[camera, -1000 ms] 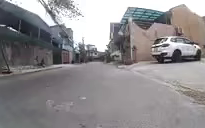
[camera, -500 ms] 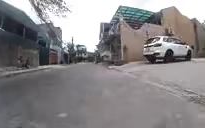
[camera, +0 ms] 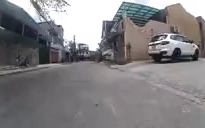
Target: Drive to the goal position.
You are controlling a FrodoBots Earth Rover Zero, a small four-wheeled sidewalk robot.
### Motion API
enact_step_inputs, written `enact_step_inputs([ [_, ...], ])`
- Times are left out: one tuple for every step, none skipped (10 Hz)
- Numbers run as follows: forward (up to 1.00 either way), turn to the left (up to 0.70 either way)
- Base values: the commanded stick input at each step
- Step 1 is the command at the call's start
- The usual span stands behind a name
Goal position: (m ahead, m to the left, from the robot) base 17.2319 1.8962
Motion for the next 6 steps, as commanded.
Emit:
enact_step_inputs([
  [1.0,0.01],
  [1.0,0.01],
  [1.0,0.1],
  [1.0,0.02],
  [1.0,0.01],
  [1.0,0.01],
])
